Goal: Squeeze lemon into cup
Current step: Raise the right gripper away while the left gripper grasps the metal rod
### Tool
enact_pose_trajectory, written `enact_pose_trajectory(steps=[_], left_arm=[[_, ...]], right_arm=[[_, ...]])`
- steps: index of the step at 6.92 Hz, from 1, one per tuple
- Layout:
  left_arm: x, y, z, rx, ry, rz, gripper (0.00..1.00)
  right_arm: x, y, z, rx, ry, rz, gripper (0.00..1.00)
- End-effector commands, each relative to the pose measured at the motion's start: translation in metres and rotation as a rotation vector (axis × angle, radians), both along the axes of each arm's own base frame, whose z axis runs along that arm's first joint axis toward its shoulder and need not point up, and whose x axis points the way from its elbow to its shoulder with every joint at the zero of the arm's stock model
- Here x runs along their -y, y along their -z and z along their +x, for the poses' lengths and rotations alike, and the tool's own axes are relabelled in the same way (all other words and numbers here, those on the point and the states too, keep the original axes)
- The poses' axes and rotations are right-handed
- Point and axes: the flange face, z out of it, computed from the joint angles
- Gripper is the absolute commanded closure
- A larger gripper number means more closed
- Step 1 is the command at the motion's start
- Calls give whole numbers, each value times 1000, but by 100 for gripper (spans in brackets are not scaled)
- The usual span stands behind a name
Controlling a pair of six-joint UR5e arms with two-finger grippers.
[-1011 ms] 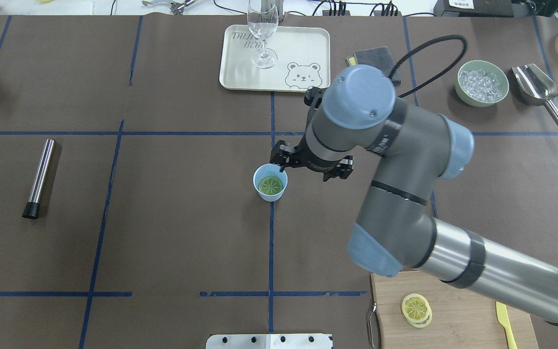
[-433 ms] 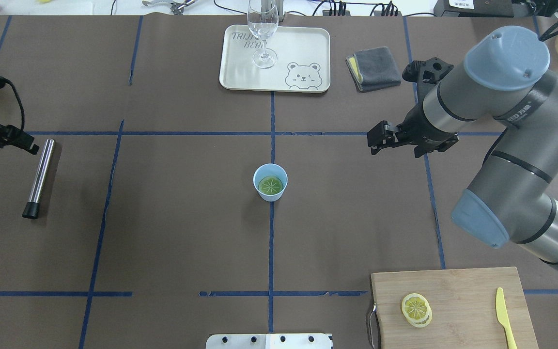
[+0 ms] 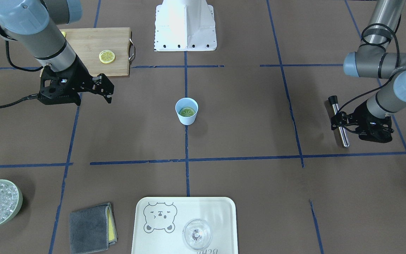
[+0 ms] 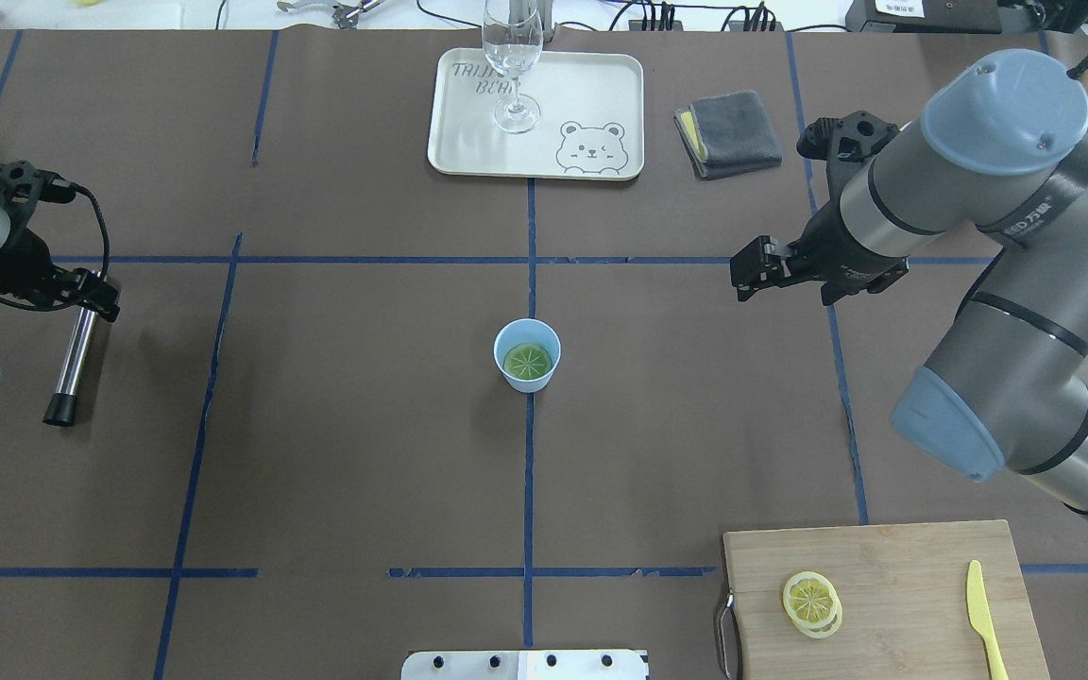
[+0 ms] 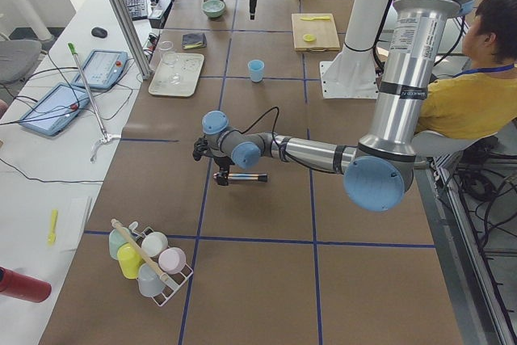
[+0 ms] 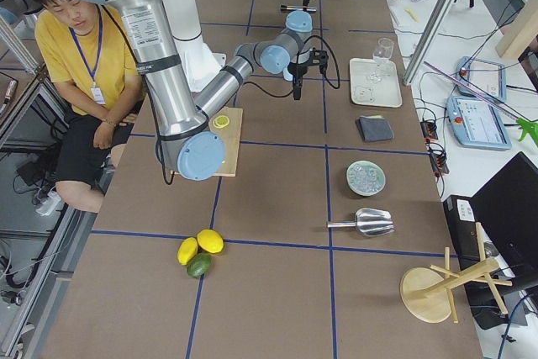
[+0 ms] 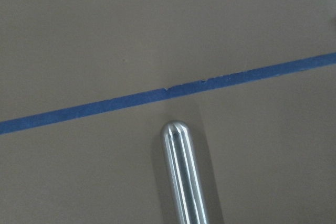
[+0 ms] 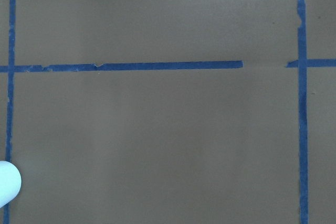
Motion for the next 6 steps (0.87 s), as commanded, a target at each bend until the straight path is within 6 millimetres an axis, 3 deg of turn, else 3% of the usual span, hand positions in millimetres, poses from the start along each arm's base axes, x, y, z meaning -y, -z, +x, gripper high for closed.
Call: enact_pose_trajectory(steps=[1,2,3,4,6], left_arm=[[0,-6,14,28,-12,1,77],[0,-8,13,31,-12,2,100],[0,2,12,20,-12,17,100],[1,36,8,-19,-9,66,100],[1,61,7,-44,-1,107,100]], right_arm=[[0,-3,0,-3,0,-2,0],[0,-2,1,-3,-1,-3,0],[-1,-1,1,0,-5,-5,0],[-1,-1,2,1,-6,-5,0],[-2,-3,2,-2,-8,-11,0]])
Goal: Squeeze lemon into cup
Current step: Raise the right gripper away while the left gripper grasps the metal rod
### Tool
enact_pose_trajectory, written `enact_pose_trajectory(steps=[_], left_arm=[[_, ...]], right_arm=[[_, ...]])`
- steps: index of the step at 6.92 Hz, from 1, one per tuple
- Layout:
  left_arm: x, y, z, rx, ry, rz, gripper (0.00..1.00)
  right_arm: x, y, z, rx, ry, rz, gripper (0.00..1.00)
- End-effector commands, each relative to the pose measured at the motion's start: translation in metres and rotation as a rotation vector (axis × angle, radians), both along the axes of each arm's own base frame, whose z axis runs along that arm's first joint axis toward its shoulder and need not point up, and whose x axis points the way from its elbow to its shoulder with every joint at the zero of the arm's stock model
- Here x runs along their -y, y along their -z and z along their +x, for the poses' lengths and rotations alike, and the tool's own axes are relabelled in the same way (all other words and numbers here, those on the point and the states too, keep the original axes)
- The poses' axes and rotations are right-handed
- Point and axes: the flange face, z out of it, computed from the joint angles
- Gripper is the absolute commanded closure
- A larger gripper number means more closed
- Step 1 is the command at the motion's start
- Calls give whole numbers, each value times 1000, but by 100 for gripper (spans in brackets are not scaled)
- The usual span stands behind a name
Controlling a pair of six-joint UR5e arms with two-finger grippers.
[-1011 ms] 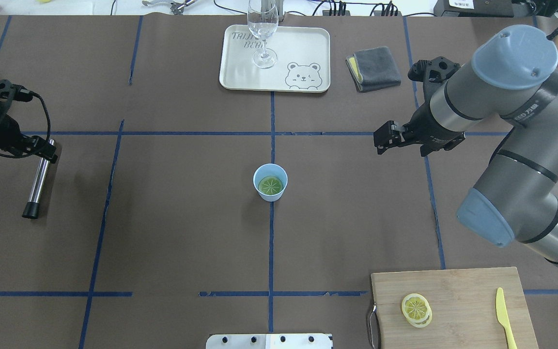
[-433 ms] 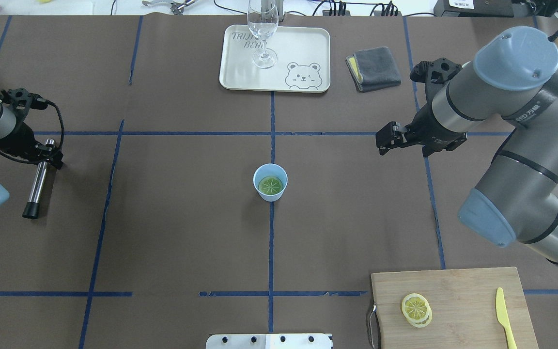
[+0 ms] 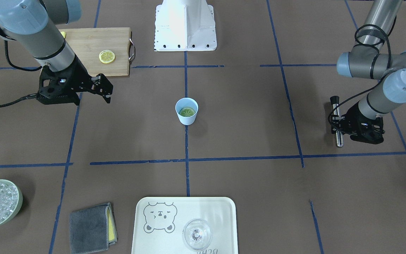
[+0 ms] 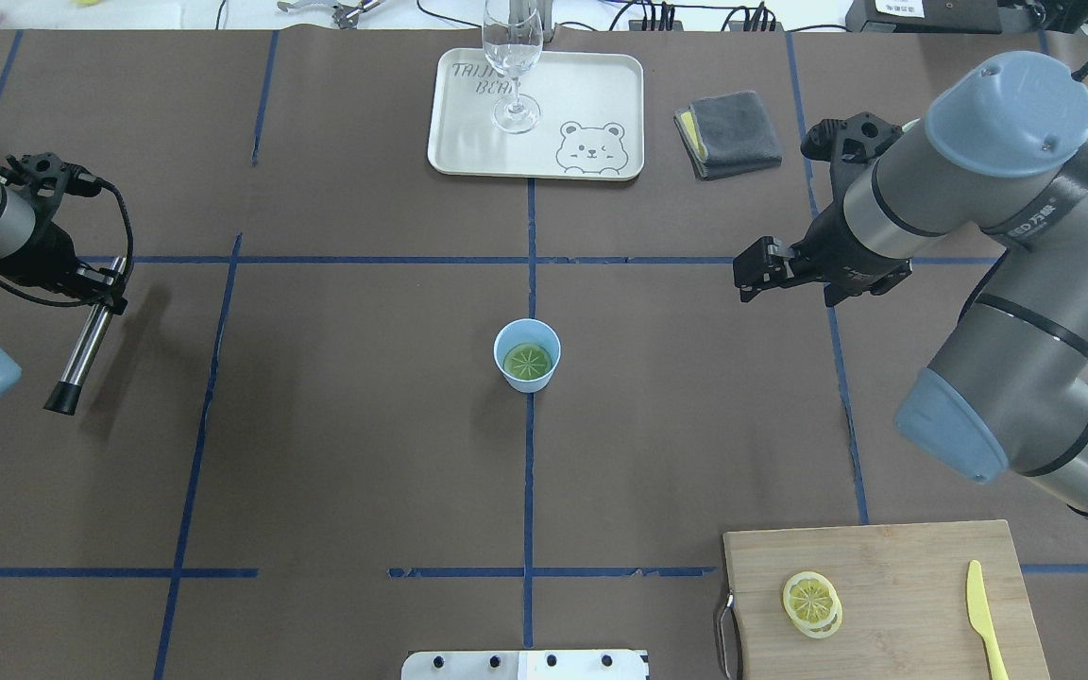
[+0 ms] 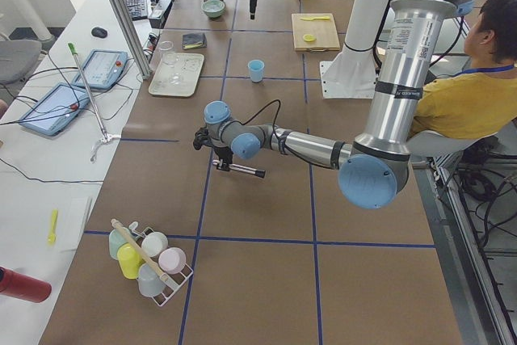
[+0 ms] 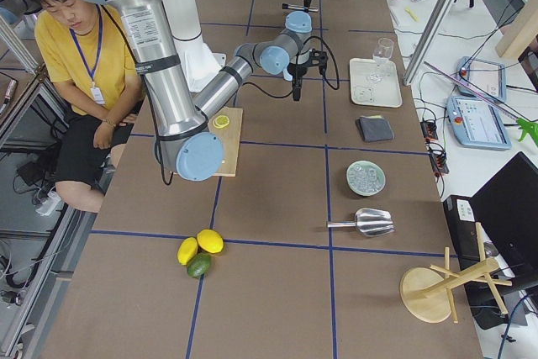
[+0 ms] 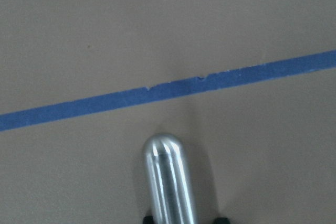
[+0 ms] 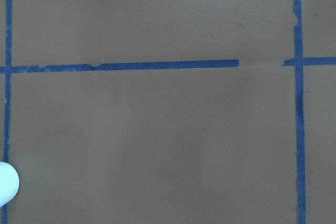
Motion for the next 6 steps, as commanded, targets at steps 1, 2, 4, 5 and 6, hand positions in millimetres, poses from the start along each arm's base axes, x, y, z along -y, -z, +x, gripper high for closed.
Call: enact_pose_trajectory(steps=[1,2,4,5,6], left_arm=[[-8,56,-7,-59,8,87,100],[-11,98,-5,-102,4,149,100],[-29,229,60,-217,-84,320,100],[-33,298,82,-222,-36,445,100],[-51,355,113,-257,-27,539,100]], right_arm=[[-1,-1,1,-1,1,1,0],[-1,1,3,1,1,6,0],[2,-4,17,-2,-17,5,0],[6,-7,23,-5,-32,1,0],[12,-13,34,-14,-53,-6,0]])
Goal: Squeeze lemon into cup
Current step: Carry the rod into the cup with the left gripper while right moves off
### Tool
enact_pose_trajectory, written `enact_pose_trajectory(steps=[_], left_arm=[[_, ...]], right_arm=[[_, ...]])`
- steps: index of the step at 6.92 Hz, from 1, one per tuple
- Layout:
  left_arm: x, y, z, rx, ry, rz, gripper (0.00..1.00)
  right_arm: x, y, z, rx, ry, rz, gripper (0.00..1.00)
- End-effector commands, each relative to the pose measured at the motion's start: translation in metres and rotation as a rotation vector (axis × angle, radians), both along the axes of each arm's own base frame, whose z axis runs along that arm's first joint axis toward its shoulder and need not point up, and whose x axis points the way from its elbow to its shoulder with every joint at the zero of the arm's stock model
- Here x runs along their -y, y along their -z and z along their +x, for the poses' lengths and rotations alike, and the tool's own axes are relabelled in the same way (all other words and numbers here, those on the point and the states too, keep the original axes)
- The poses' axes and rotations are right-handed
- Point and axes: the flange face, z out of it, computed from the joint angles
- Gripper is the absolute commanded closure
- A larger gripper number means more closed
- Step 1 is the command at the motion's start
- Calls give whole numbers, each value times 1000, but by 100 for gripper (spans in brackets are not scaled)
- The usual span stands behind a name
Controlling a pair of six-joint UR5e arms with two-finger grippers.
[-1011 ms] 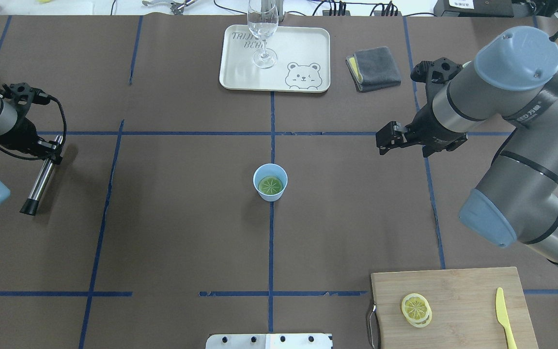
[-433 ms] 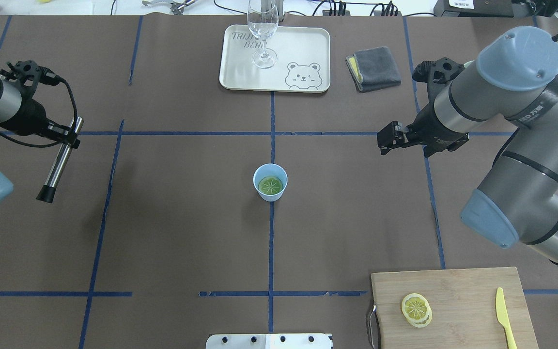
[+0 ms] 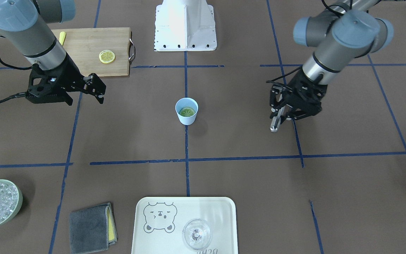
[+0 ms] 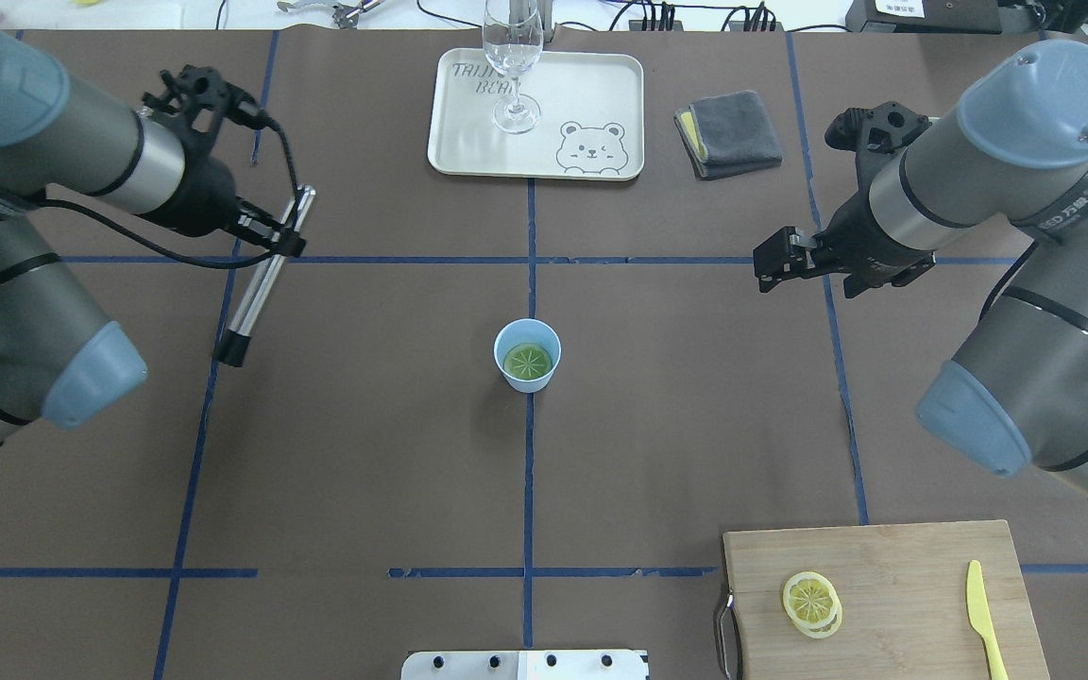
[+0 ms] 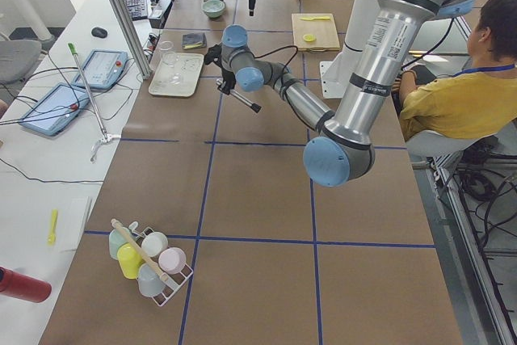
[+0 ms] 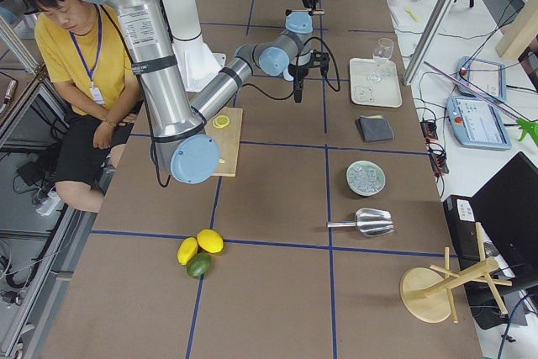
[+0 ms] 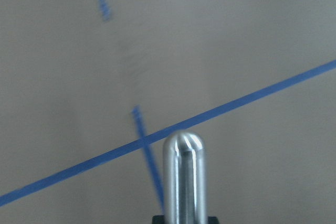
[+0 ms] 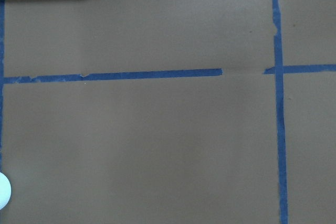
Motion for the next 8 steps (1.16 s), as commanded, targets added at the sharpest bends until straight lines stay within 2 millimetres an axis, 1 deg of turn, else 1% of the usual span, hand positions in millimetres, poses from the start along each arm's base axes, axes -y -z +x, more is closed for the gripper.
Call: enact_pose_trajectory(steps=[1,2,3,4,5,6,7,8], left_arm=[[-39,125,50,-125,-14,160,100],[-56,153,32,-197,-14,231,100],[-61,165,28,-373,32,397,100],[-69,160,38,-550,85,531,100],[-67,150,39,-578,222,579,100],[-92,157,62,-646,395,587,100],[-120,147,86,-647,517,581,100],[-130,145,99,-618,562,625,100]], right_arm=[[11,-10,22,-14,-44,-13,0],[20,-20,37,-27,-70,-24,0],[25,-37,51,-51,-65,-16,0],[35,-48,70,-69,-65,5,0],[43,-53,81,-75,-79,7,0],[45,-55,83,-79,-82,3,0],[47,-56,86,-81,-81,9,0],[49,-55,91,-80,-86,13,0]])
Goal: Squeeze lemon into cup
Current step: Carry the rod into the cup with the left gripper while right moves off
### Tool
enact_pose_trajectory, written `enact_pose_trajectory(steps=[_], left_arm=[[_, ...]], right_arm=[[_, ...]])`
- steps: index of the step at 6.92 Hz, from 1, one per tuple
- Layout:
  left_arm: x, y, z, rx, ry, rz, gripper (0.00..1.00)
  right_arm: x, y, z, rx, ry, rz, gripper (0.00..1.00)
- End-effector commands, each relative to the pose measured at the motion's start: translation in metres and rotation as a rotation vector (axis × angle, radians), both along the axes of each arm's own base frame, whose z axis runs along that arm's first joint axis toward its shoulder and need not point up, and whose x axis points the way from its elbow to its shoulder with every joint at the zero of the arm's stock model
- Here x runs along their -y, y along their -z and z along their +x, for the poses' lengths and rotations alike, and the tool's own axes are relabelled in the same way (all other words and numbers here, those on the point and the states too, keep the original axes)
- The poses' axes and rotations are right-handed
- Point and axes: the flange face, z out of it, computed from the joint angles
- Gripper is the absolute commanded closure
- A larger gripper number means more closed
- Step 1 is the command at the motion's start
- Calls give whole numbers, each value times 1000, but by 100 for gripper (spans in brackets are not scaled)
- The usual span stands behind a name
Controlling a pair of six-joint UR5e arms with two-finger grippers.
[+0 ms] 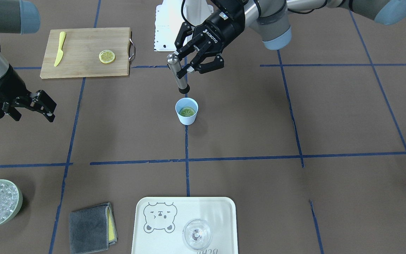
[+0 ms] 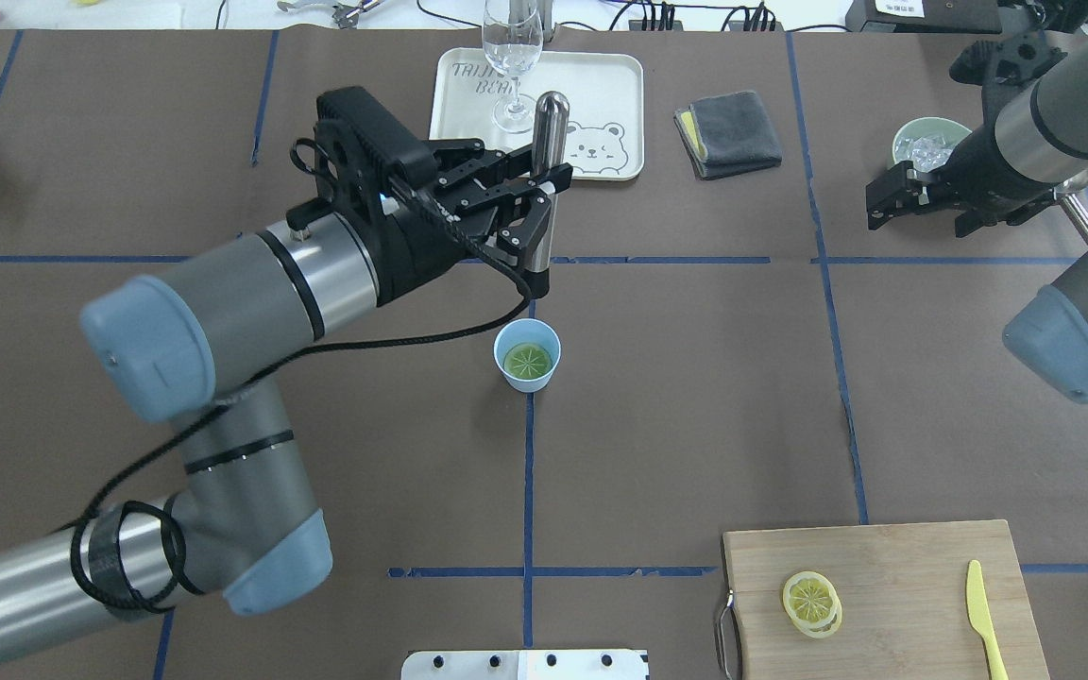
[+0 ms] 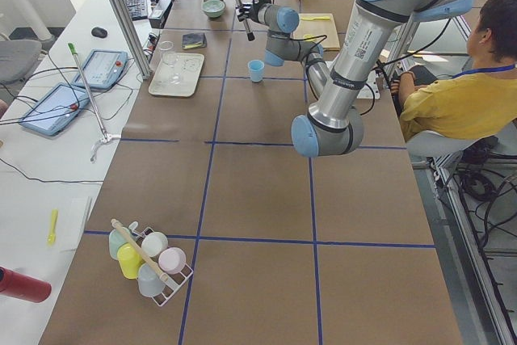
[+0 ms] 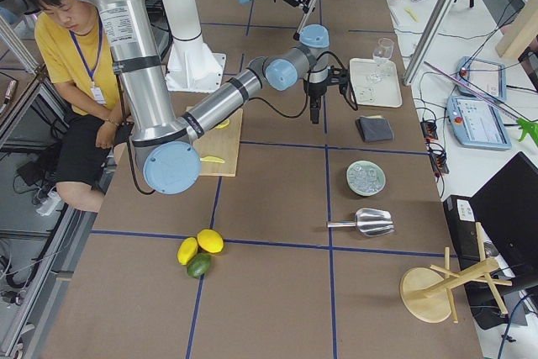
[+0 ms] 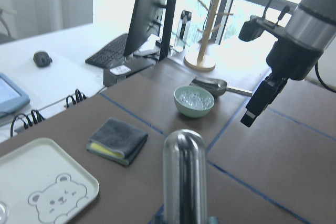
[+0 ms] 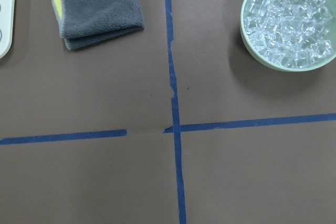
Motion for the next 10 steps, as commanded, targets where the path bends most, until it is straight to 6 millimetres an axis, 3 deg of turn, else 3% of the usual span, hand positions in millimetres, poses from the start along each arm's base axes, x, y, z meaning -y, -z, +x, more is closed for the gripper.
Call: enact_pose_trajectory(steps=[1,2,3,7,10], left_arm=[[-15,-31,38,-23,101,-3,100],[-9,-65,58,-47,111,4,100],[-5,-81,65,-31,125,-8,100],[-33,-93,82,-26,73,-11,100],[-35,-108,100,9,61,-22,100]], right_arm=[[3,1,6,-1,-7,7,0],[4,4,4,2,-5,12,0],[4,5,4,3,-6,12,0],[4,7,4,6,-6,16,0],[4,6,4,4,-6,13,0]])
